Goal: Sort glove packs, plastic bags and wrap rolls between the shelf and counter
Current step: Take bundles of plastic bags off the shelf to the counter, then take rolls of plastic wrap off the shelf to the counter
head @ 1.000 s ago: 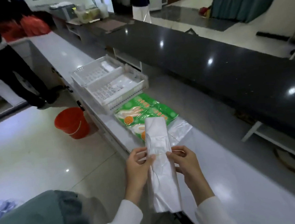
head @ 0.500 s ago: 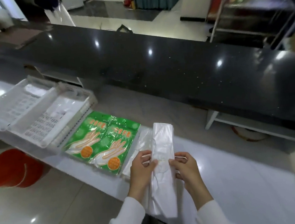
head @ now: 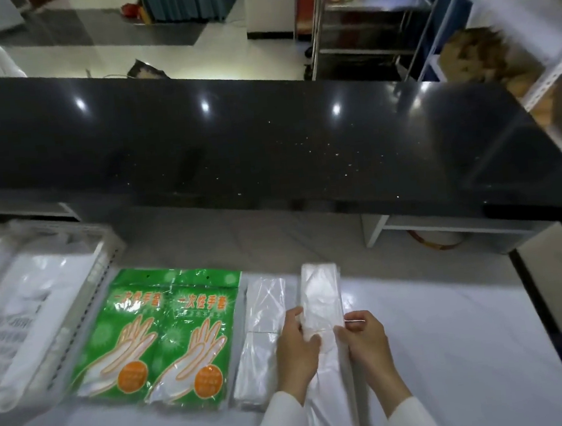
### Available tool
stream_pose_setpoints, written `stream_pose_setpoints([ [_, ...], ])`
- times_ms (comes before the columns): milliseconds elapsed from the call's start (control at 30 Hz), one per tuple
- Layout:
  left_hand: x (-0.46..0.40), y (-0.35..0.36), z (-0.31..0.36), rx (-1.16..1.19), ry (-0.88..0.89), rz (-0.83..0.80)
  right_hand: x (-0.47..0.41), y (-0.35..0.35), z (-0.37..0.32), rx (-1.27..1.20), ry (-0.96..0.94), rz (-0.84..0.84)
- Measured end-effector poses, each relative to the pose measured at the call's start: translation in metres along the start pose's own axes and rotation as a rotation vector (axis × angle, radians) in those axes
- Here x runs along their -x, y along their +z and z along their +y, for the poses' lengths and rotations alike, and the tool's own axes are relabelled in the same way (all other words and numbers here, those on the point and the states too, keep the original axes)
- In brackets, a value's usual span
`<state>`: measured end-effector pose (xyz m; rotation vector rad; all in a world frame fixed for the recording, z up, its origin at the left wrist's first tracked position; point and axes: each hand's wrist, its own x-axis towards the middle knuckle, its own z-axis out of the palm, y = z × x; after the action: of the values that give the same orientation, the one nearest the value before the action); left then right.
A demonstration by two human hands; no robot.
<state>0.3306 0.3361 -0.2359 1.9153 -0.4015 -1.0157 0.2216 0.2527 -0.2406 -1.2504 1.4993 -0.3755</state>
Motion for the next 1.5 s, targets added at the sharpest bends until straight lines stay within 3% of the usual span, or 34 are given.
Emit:
stream_pose_setpoints([
  [267, 0.004, 0.002, -0.002, -0.285, 0.09, -0.003, 0.004, 0.005, 0.005, 0.131, -0.054, 0.094],
  [467, 0.002, -0.003, -0.004, -0.367, 0.109, -0.006, 0.007, 0.007, 0.009, 0.173, -0.081, 0.113],
  [700, -0.009, -0.035, 0.014, -0.328, 0.192, -0.071, 0.014, -0.016, 0.014, 0.126, -0.163, 0.015],
  [900, -0.005, -0.042, 0.043, -0.199, 0.329, -0.109, 0.029, -0.058, 0.017, -0.013, -0.202, 0.072],
  [1200, 0.07, 0.049, 0.067, -0.045, 0.405, -0.247, 0.072, -0.173, 0.034, -0.229, -0.328, 0.242],
  [1500, 0.193, 0.189, 0.056, -0.045, 0.518, -0.407, 0.134, -0.323, 0.13, -0.372, -0.285, 0.406],
])
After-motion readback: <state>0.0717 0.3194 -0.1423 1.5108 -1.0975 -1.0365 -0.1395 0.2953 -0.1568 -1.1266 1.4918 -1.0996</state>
